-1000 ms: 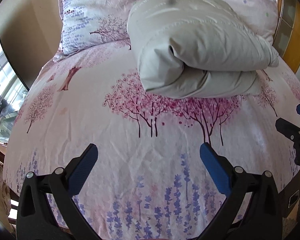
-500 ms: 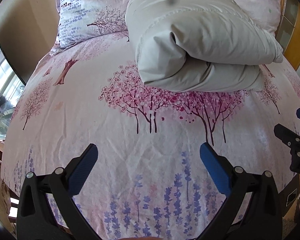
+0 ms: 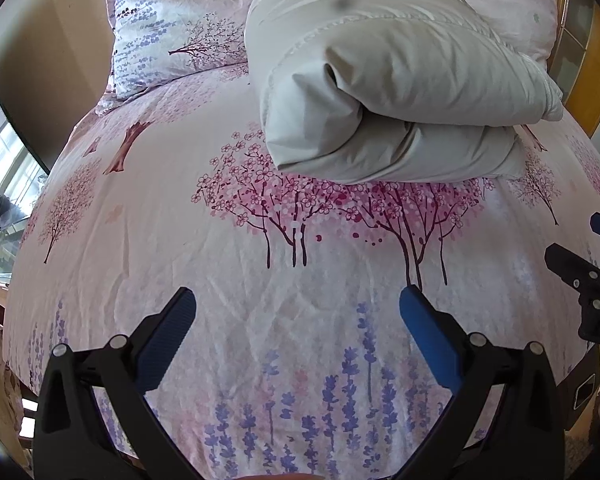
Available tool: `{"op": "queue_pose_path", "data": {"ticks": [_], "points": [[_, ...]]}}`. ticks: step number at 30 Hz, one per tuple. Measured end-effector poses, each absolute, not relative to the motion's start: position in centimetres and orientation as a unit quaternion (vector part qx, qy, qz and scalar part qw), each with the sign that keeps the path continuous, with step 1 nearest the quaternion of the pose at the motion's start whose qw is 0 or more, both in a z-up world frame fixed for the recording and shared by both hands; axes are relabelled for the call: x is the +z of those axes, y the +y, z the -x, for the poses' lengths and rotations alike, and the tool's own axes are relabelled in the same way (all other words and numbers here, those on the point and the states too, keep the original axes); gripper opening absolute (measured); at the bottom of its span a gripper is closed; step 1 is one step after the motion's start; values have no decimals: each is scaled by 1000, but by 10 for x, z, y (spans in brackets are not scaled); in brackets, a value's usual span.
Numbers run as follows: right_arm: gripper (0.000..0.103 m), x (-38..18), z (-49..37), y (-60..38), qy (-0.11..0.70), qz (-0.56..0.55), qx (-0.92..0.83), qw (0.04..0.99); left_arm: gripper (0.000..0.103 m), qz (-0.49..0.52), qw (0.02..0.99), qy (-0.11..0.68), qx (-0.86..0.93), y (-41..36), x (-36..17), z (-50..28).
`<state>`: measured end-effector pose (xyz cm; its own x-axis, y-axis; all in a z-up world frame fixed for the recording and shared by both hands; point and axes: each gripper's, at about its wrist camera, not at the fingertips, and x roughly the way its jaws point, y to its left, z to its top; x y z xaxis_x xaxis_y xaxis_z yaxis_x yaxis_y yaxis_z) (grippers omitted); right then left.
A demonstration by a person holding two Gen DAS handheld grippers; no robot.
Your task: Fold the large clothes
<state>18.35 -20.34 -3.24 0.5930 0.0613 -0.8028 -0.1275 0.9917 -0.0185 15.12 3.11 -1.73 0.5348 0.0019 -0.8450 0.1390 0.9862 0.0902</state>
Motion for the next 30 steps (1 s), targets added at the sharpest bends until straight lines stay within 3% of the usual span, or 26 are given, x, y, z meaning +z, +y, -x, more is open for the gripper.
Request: {"op": "queue_pose_path", "data": {"ticks": [30], "points": [[102,-34,-185,-201,450,34,51,891,101,-72,873,480,-41,30,-18,-151]]}}
